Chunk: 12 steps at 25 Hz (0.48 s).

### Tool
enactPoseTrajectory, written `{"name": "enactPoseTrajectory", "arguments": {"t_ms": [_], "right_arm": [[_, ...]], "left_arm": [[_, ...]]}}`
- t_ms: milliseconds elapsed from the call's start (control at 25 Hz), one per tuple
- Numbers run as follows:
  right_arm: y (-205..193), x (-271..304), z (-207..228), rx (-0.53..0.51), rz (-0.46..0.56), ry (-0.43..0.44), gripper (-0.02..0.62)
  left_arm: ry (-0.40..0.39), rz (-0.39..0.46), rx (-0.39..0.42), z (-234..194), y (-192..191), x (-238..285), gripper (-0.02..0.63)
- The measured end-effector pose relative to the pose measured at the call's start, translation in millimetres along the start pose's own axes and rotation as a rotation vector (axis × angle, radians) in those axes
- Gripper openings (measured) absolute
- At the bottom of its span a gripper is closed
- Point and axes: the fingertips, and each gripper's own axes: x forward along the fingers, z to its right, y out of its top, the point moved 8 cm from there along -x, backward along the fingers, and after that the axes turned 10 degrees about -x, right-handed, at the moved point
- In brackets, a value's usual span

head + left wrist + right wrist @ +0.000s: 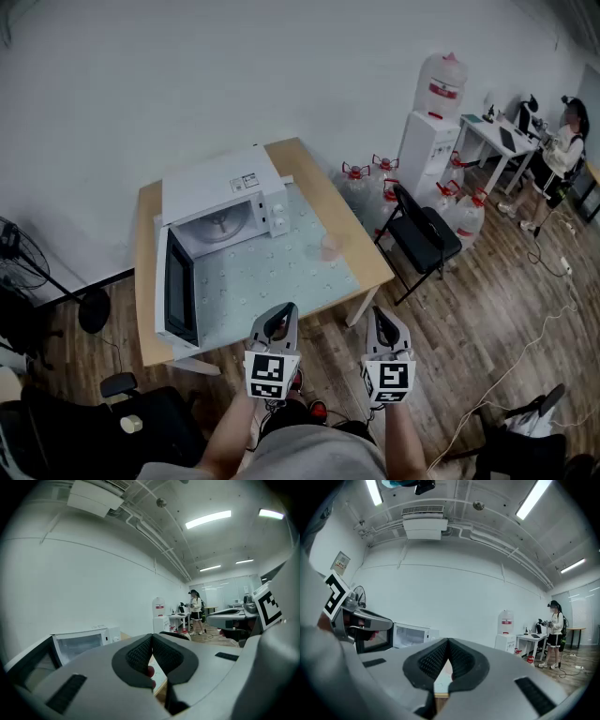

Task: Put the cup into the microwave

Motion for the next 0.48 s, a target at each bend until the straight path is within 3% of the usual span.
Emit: {"name": "enactPoseTrajectory", "arguments": {"t_ms": [480], "right_arm": [[0, 44, 6, 0.018, -0.007, -0.010, 0.018]], "left_arm": [[-0.018, -0.017, -0.003, -24, 6, 42, 0.023]]}}
